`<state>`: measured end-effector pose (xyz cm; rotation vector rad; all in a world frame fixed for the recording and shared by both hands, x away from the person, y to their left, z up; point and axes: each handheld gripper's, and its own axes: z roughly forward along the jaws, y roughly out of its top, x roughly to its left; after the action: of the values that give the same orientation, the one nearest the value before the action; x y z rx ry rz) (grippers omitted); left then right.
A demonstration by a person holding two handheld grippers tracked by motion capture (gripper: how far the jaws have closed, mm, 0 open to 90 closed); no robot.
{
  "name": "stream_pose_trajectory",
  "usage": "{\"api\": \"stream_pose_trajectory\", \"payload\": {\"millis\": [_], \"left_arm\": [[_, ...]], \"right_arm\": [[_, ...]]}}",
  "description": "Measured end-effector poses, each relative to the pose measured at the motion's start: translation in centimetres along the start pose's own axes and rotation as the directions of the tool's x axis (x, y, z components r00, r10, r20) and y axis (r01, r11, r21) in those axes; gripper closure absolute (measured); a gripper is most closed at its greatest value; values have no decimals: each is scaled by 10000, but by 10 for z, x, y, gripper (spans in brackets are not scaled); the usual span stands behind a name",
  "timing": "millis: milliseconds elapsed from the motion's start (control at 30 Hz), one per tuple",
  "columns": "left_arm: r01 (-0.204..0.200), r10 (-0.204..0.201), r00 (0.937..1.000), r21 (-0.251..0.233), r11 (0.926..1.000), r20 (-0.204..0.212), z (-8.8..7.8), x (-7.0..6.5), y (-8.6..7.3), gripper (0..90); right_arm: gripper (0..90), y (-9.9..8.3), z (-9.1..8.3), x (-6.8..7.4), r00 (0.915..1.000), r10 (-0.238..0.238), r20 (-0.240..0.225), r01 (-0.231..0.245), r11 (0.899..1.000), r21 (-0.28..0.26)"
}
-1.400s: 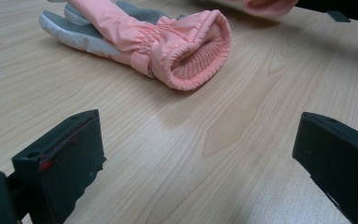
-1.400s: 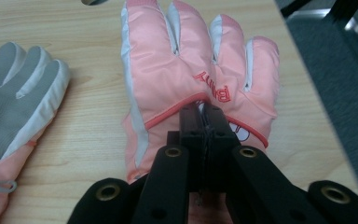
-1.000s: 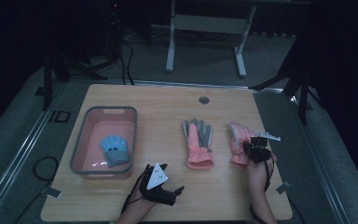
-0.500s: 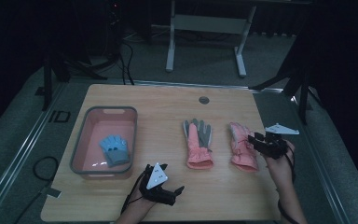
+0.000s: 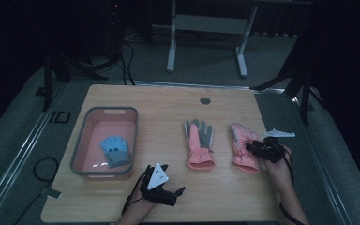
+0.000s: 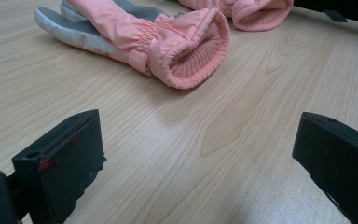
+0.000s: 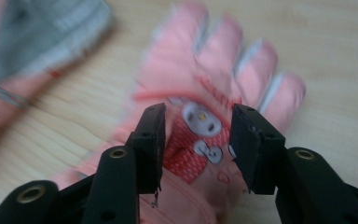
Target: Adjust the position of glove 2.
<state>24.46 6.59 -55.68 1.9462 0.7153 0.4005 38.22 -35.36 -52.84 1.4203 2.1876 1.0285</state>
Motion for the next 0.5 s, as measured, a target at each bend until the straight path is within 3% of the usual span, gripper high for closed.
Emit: {"api": "stream_pose_trajectory", "payload": {"millis": [67, 133, 233, 300, 500], "left_arm": [[4, -4, 10000, 11, 10000, -3, 0, 0, 0, 21], [18, -18, 10000, 10, 10000, -8, 0, 0, 0, 21], [4, -4, 10000, 28, 10000, -15, 0, 0, 0, 21], [28, -28, 10000, 33, 10000, -19, 0, 0, 0, 22], [126, -126, 9999, -3, 9999, -32, 0, 0, 0, 22]], "right_arm": [[588, -5, 6, -4, 9998, 52, -171, -50, 9999, 112], [689, -7, 7, -7, 9986, 222, -478, -218, 9997, 95], [815, -10, 10, -4, 9980, -68, -633, 69, 10000, 24], [865, -10, 10, -4, 9970, 284, -713, -284, 9996, 17], [894, -3, -1, 8, 9987, 511, 16, -511, 9985, -210]]}}
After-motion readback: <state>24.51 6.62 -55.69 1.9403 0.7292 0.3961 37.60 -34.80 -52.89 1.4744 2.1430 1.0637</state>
